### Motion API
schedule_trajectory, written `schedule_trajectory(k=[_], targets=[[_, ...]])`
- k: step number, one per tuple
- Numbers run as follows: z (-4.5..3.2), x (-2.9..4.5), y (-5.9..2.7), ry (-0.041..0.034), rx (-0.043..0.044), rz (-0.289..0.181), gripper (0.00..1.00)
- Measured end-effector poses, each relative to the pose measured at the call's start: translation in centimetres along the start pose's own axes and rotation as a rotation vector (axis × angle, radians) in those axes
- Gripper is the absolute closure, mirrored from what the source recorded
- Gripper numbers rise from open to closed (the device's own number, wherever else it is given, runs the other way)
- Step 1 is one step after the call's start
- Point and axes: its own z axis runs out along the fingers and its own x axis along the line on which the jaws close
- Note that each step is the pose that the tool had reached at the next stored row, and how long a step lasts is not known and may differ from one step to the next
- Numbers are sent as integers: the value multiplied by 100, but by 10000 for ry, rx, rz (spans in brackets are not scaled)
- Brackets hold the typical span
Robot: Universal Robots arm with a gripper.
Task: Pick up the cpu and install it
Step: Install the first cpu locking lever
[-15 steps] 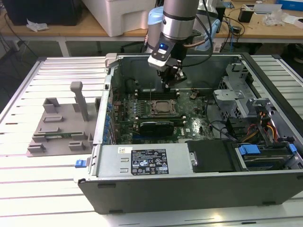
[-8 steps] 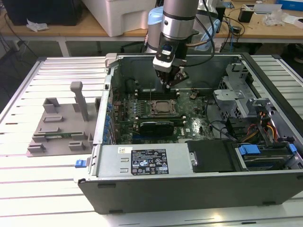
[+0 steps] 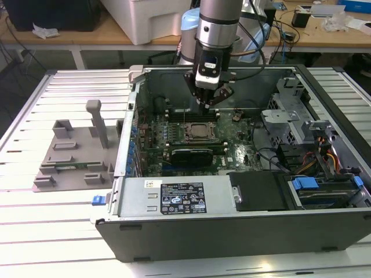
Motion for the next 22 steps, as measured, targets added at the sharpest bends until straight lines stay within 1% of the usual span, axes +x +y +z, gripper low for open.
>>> schedule_trajectory(k=[2, 5, 18, 22], targets=[[0, 0, 0, -35, 7, -481, 90], [0, 0, 0, -71, 16, -988, 90], [0, 0, 0, -197, 44, -2729, 90], [0, 0, 0, -259, 58, -3590, 90]])
